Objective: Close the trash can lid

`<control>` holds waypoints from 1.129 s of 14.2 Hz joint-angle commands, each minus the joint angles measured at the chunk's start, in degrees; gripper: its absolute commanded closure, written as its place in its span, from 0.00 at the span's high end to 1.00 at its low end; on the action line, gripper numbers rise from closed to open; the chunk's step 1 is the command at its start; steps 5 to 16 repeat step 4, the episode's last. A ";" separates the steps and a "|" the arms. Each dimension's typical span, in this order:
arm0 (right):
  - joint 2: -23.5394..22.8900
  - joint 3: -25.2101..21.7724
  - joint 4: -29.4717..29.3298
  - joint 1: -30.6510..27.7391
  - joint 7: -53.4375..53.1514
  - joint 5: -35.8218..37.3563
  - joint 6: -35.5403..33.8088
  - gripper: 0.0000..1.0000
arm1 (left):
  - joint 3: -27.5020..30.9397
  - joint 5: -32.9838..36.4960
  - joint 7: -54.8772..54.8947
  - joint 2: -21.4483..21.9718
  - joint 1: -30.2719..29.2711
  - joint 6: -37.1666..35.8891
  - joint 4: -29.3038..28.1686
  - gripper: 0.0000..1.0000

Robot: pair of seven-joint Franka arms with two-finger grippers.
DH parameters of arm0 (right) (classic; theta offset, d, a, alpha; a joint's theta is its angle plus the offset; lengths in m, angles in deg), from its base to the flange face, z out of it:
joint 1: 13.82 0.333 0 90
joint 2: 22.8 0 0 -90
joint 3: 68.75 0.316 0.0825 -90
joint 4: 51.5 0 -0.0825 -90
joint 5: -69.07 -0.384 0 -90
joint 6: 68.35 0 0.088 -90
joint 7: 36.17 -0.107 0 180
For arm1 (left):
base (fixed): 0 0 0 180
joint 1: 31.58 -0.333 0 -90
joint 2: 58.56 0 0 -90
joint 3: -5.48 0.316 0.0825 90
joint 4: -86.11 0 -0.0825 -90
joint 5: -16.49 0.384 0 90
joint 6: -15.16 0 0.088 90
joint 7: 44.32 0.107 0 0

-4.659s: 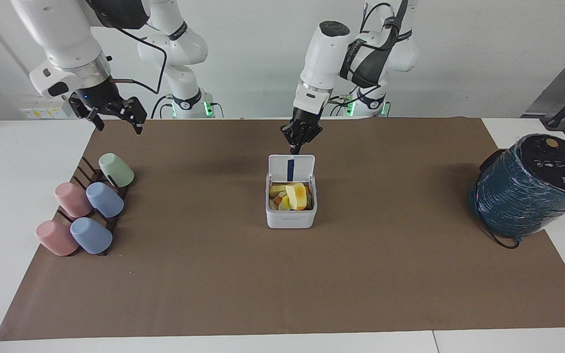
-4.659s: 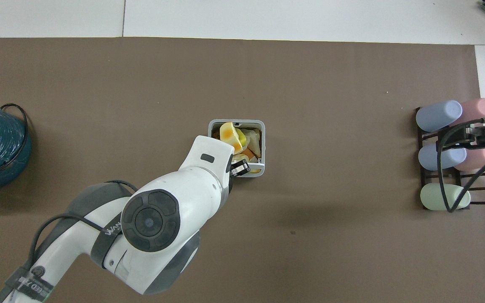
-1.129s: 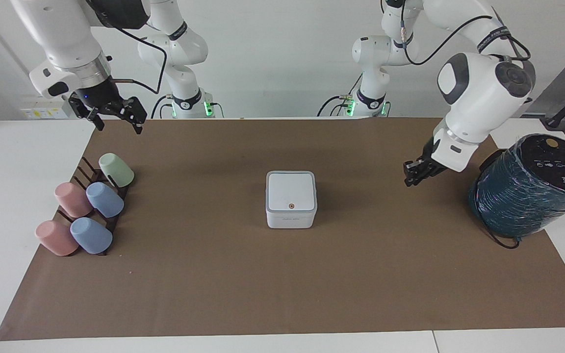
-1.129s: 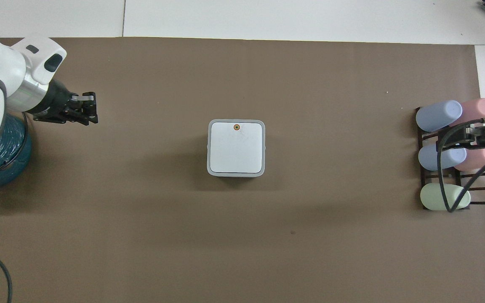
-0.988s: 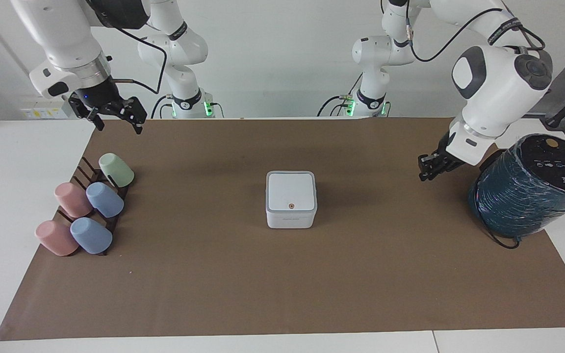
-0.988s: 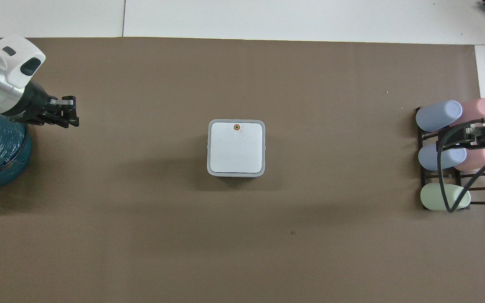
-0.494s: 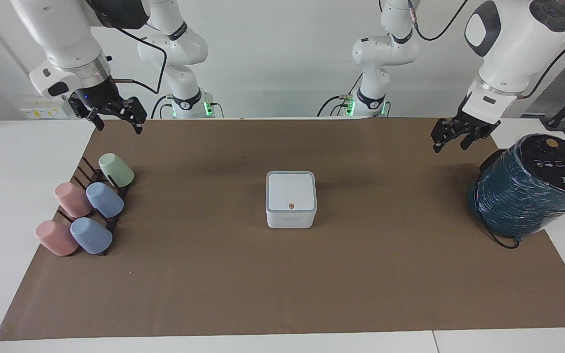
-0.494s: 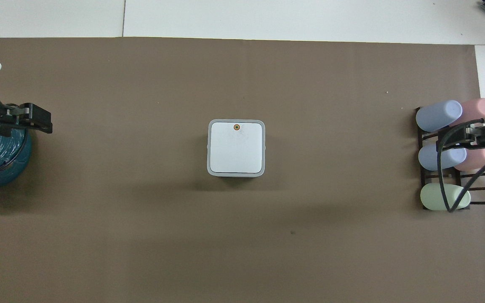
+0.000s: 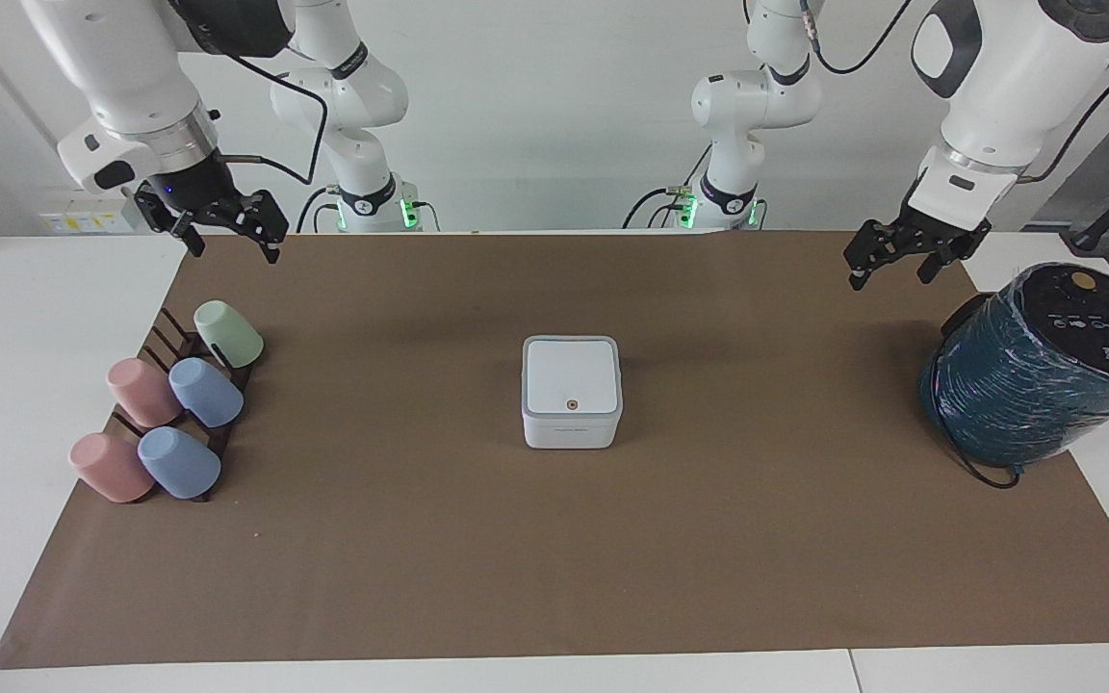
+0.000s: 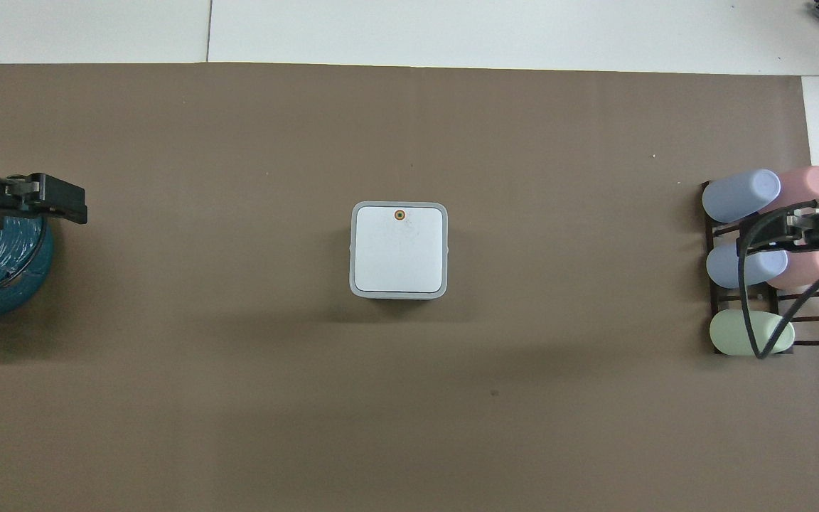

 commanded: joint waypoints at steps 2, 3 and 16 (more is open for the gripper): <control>1.54 0.23 1.65 -0.23 0.04 0.16 0.15 1.00 | -0.12 0.91 2.81 0.78 -0.57 0.95 -0.61 1.00; 1.54 0.23 1.65 -0.23 0.04 0.16 0.15 1.00 | -0.12 0.82 2.72 0.78 -0.57 1.21 -0.69 1.00; 1.54 0.23 1.65 -0.23 0.04 0.16 0.15 1.00 | -0.12 0.82 2.72 0.78 -0.57 1.47 -0.69 1.00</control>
